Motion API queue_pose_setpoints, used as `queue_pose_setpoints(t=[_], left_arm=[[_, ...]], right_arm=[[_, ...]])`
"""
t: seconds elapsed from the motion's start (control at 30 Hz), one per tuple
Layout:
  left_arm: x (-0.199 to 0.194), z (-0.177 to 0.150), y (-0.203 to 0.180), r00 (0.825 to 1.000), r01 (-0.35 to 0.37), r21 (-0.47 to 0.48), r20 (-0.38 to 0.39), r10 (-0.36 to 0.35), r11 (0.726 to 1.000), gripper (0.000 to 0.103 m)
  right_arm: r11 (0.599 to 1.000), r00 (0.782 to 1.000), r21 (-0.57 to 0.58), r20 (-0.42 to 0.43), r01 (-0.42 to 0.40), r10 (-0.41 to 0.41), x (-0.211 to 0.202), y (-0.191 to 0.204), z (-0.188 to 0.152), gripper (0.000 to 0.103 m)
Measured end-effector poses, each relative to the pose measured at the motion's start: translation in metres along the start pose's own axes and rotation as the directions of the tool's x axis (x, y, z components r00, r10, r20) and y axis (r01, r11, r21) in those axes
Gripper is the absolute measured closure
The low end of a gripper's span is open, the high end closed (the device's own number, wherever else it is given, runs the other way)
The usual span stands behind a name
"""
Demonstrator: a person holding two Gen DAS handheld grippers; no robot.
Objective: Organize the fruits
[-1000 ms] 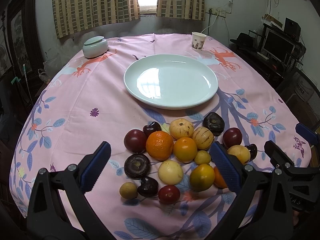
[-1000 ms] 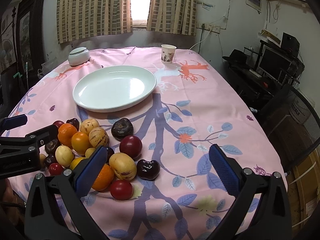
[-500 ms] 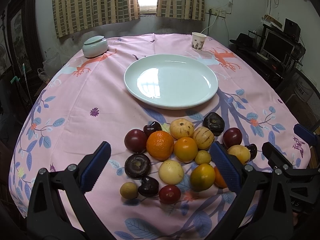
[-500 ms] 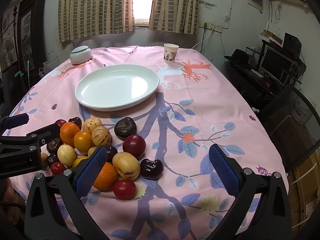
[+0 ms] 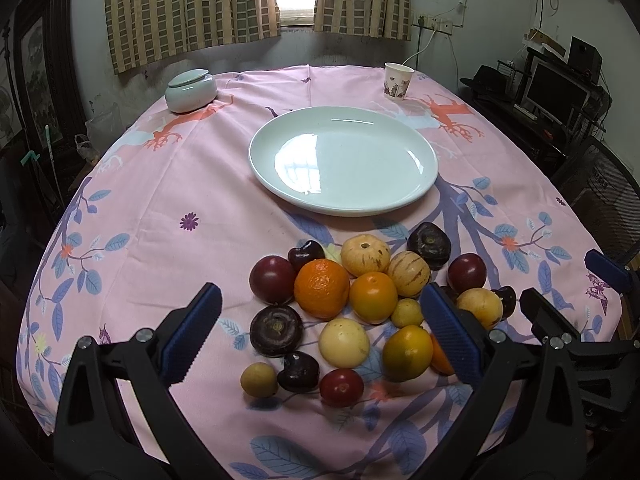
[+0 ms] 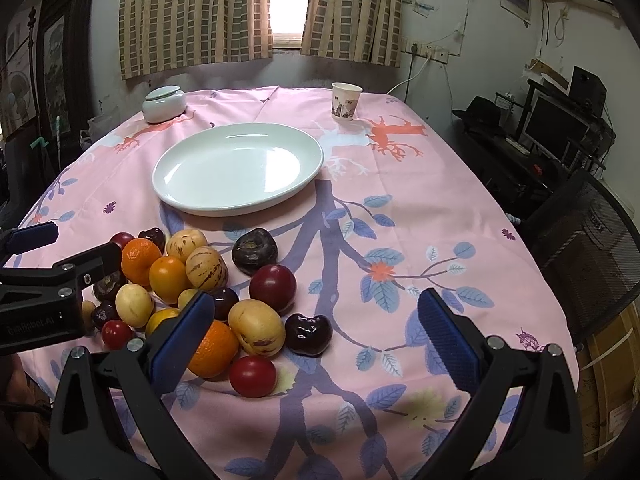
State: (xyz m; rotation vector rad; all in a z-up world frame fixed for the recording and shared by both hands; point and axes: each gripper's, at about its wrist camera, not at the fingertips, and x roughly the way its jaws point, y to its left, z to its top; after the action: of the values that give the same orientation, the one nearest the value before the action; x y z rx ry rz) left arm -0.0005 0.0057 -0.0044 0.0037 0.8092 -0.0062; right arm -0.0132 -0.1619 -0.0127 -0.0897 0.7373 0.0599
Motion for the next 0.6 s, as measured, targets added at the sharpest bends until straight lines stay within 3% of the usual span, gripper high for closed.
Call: queue_pose_setpoints(t=[0.4,0.6], left_arm=[[0.0041,-0.0076,-0.0034,1.0,0.004,0.011,0.002,-0.004,1.0,0.002],[0.0014,-0.0062,-0.0044,1.0,0.003,0.012,0.001,-0.003,1.0,0.002]], right_arm=[[1.0,1.0,-0.015,-0.004,-0.006,0.006,0.0005,0.0032,-0.0004,0.001],[0.999,0.999,-0.005,-0.018,-0.049,0.049,0.0003,-0.0033,-0.0005,0.001]])
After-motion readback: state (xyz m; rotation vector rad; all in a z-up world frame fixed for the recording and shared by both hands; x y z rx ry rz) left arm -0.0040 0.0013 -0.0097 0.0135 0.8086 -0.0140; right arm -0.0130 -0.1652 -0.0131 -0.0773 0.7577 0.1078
